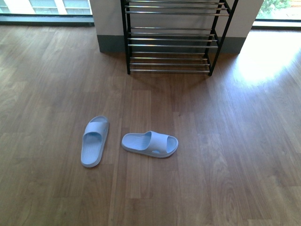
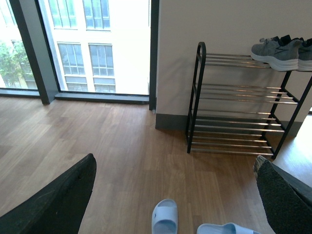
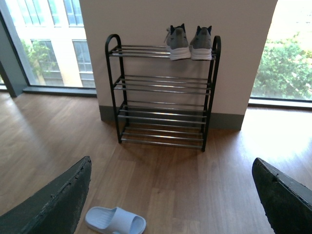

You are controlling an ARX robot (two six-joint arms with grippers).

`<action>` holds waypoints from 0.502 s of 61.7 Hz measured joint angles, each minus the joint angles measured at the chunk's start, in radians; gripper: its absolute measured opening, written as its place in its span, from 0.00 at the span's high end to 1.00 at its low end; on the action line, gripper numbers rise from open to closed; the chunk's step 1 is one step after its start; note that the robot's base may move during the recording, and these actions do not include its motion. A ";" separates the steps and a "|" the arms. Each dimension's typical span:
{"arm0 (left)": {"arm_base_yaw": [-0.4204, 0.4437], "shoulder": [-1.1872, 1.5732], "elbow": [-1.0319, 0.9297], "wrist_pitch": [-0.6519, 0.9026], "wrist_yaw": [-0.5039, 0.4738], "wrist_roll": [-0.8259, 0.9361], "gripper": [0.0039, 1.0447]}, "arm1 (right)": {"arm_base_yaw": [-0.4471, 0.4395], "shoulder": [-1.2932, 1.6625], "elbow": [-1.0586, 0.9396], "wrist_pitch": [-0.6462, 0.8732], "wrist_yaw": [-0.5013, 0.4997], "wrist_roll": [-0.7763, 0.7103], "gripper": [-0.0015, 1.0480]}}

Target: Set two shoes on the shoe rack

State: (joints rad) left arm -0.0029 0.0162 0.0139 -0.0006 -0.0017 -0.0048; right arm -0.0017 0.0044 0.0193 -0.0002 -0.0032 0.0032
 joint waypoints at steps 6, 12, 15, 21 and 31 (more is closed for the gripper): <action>0.000 0.000 0.000 0.000 -0.001 0.000 0.09 | 0.000 0.000 0.000 0.000 0.002 0.000 0.09; 0.000 0.000 0.000 0.000 0.000 0.000 0.09 | 0.000 -0.001 0.000 0.000 0.002 0.000 0.09; 0.000 0.000 0.000 0.000 0.001 0.000 0.09 | 0.000 -0.001 0.000 0.000 0.003 0.000 0.09; 0.000 0.000 0.000 0.000 0.001 0.000 0.09 | 0.000 -0.001 0.000 0.000 0.003 0.000 0.09; 0.000 0.000 0.000 0.000 0.001 0.000 0.09 | 0.000 -0.001 0.000 0.000 0.003 0.000 0.09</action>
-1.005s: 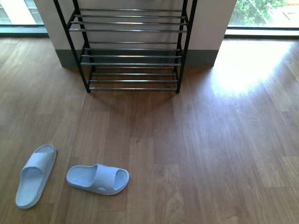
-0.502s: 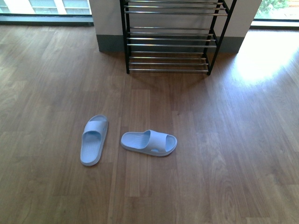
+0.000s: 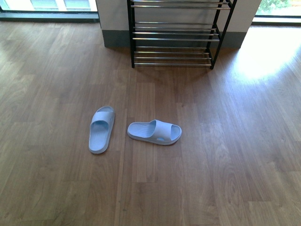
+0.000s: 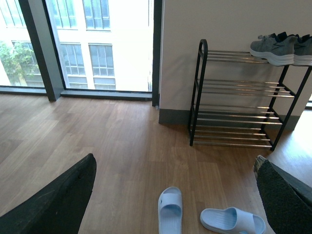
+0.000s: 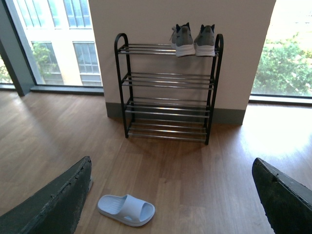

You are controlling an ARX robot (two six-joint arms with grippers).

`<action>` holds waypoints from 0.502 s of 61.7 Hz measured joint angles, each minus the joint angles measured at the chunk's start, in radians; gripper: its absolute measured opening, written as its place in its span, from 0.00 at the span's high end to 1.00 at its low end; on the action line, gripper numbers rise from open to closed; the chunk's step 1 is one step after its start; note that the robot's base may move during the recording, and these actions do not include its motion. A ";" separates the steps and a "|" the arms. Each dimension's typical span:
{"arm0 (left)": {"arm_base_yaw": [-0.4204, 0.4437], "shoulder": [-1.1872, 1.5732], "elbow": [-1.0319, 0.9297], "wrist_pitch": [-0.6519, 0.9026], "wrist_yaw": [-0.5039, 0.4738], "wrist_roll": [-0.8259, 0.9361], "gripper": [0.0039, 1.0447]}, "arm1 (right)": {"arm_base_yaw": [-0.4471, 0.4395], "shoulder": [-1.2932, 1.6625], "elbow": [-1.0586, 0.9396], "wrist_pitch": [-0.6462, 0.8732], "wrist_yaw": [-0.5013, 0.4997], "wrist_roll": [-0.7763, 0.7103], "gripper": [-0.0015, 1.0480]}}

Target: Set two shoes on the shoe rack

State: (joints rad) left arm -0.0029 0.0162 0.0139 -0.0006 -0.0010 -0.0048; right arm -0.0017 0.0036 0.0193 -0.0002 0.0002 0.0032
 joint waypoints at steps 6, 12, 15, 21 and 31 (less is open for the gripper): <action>0.000 0.000 0.000 0.000 0.000 0.000 0.09 | 0.000 0.000 0.000 0.000 0.000 0.000 0.09; 0.000 0.000 0.000 0.000 0.000 0.000 0.09 | 0.000 0.000 0.000 0.000 0.000 0.000 0.09; 0.000 0.000 0.000 0.000 0.000 0.000 0.09 | 0.000 0.000 0.000 0.000 0.000 0.000 0.09; 0.000 0.000 0.000 0.000 0.000 0.000 0.09 | 0.000 -0.001 0.000 0.000 0.000 0.000 0.09; 0.000 0.000 0.000 0.000 0.000 0.000 0.09 | 0.000 0.000 0.000 0.000 0.000 0.000 0.09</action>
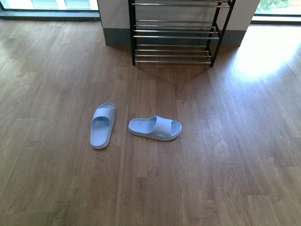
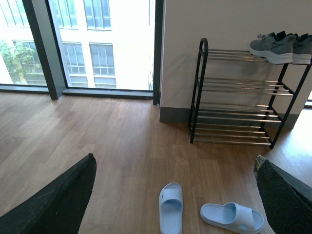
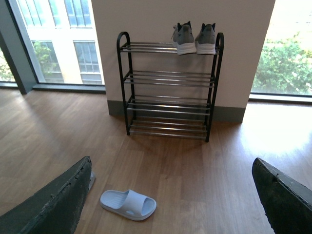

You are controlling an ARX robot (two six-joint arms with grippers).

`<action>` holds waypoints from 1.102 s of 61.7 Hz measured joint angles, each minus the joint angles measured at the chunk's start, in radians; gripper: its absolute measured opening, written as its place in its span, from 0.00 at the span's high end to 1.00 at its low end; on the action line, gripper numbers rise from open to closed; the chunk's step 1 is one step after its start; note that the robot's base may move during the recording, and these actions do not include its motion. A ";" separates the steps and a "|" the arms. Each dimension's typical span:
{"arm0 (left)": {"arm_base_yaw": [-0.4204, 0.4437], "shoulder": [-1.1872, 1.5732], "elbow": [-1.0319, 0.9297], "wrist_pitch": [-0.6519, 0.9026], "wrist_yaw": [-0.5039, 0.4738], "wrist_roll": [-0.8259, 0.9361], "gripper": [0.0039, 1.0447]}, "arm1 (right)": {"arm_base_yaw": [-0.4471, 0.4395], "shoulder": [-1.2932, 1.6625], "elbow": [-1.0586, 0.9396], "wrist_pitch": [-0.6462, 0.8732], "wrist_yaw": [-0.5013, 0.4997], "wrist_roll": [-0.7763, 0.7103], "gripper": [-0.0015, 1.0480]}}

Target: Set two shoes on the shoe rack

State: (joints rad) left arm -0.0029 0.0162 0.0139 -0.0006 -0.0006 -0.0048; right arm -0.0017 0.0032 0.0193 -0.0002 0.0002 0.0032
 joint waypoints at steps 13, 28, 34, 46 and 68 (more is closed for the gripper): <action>0.000 0.000 0.000 0.000 0.000 0.000 0.09 | 0.000 0.000 0.000 0.000 0.000 0.000 0.09; 0.000 0.000 0.000 0.000 -0.008 0.000 0.09 | 0.000 0.002 0.000 0.000 -0.006 0.000 0.09; 0.000 0.000 0.000 0.000 -0.001 0.000 0.09 | 0.000 0.001 0.000 0.000 -0.003 0.000 0.09; 0.000 0.000 0.000 0.000 0.000 0.000 0.09 | 0.000 0.000 0.000 0.000 0.000 0.000 0.09; 0.000 0.000 0.000 0.000 0.000 0.000 0.09 | 0.000 0.001 0.000 0.000 0.000 0.000 0.09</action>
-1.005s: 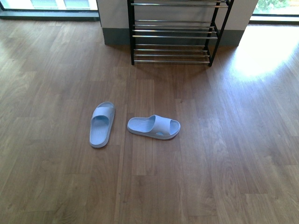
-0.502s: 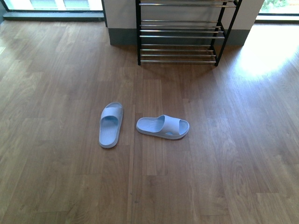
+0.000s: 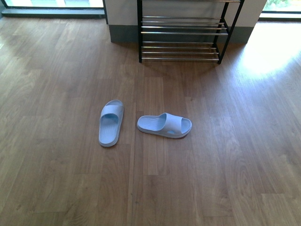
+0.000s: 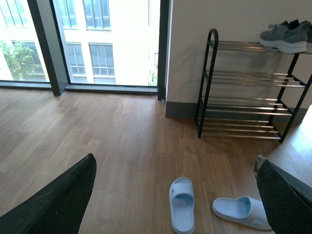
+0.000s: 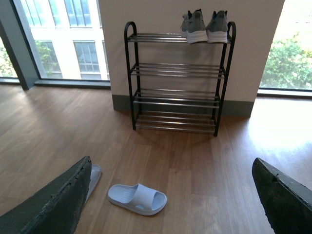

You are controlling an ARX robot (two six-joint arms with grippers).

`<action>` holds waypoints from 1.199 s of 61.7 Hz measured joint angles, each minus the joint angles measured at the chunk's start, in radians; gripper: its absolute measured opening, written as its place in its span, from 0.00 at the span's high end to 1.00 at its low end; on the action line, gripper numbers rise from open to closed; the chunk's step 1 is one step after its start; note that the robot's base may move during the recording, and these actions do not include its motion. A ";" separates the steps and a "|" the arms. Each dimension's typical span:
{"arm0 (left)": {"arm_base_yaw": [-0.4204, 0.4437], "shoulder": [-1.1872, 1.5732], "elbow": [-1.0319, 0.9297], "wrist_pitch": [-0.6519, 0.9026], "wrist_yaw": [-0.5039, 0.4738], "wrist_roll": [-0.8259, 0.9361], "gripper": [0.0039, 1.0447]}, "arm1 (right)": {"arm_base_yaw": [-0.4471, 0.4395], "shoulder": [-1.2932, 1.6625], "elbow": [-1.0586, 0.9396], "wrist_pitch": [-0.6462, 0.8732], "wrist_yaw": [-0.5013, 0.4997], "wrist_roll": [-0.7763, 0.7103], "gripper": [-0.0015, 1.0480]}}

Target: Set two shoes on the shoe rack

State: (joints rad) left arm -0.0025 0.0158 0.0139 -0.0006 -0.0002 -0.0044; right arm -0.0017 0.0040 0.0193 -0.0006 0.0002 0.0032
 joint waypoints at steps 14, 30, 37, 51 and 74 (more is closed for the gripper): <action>0.000 0.000 0.000 0.000 0.000 0.000 0.09 | 0.000 0.000 0.000 0.000 0.000 0.000 0.09; 0.000 0.000 0.000 0.000 0.000 0.000 0.09 | 0.000 0.000 0.000 0.000 0.000 0.000 0.09; 0.000 0.000 0.000 0.000 0.000 0.000 0.09 | 0.000 0.000 0.000 0.000 0.000 0.000 0.09; 0.000 0.000 0.000 0.000 0.000 0.000 0.09 | 0.000 0.000 0.000 0.000 0.000 0.000 0.09; 0.000 0.000 0.000 0.000 0.000 0.000 0.09 | 0.000 0.000 0.000 0.000 0.000 0.000 0.09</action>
State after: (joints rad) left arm -0.0025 0.0158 0.0139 -0.0006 -0.0002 -0.0044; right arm -0.0017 0.0036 0.0193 -0.0006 0.0002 0.0032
